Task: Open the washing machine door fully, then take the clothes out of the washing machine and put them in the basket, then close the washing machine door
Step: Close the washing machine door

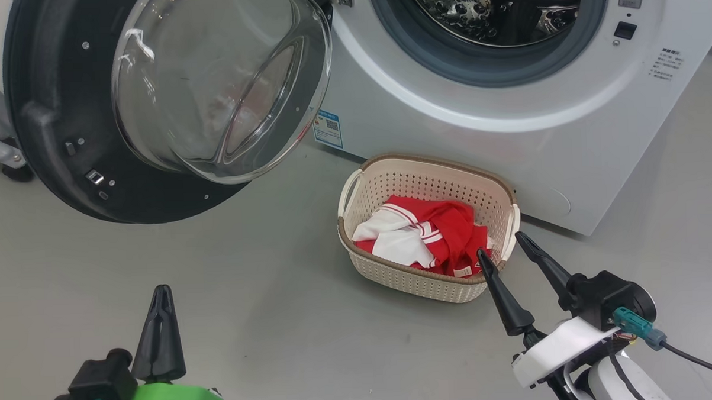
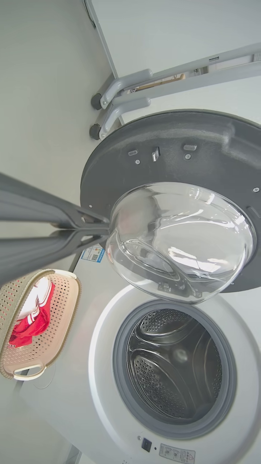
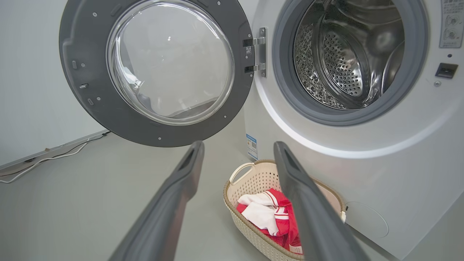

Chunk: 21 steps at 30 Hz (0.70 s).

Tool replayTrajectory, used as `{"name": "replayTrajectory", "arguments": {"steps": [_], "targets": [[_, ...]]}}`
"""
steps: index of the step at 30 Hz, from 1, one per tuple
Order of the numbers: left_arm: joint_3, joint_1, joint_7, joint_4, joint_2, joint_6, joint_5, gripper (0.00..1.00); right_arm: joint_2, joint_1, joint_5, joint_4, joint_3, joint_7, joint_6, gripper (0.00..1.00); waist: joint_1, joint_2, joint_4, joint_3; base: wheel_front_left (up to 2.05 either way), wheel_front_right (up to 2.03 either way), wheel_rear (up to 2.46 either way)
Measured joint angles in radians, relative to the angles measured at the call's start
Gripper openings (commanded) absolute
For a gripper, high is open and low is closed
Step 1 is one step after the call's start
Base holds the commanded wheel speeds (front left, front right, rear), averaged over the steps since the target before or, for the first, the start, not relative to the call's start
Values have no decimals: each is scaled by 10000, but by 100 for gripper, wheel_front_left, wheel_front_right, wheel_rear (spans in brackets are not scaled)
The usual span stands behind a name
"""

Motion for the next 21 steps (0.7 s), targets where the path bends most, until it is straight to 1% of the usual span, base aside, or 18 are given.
{"name": "replayTrajectory", "arguments": {"steps": [5,8,15,21], "targets": [[337,-20,2,-500,23,0,389,0,-94,-101,-67,-205,65,42,0,100,0,0,-105,257,0,0,0],[757,-174,0,-1147,257,0,587,0,-240,-258,-109,-355,69,136,0,100,0,0,-199,512,0,0,0],[2079,-1466,-46,-2824,1241,0,913,0,-483,-447,-180,-606,73,299,0,100,0,0,-472,1182,0,0,0],[3505,-2690,-56,-3173,2487,-2,731,0,-763,-667,-184,-736,17,357,0,100,0,0,-721,1731,0,0,0]]}}
